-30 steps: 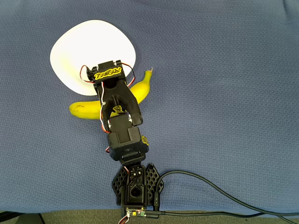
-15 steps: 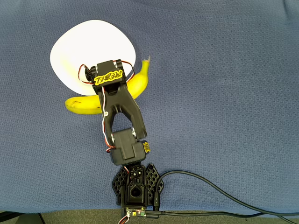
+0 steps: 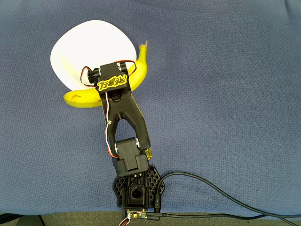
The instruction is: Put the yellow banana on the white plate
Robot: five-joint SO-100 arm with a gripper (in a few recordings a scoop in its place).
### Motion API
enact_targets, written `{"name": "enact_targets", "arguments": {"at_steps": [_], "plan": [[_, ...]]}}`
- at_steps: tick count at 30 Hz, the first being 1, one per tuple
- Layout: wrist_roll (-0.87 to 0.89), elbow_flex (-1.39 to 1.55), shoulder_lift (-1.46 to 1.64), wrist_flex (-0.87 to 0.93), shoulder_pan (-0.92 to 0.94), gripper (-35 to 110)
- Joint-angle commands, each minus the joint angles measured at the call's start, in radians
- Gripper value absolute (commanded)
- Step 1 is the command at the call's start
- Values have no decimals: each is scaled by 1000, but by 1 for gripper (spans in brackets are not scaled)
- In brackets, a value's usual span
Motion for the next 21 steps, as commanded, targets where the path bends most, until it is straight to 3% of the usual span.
{"name": "enact_targets", "arguments": {"at_steps": [1,21], "plan": [[-11,-138,-35,-58,14,8],[25,-681,-509,-9,-23,8]]}}
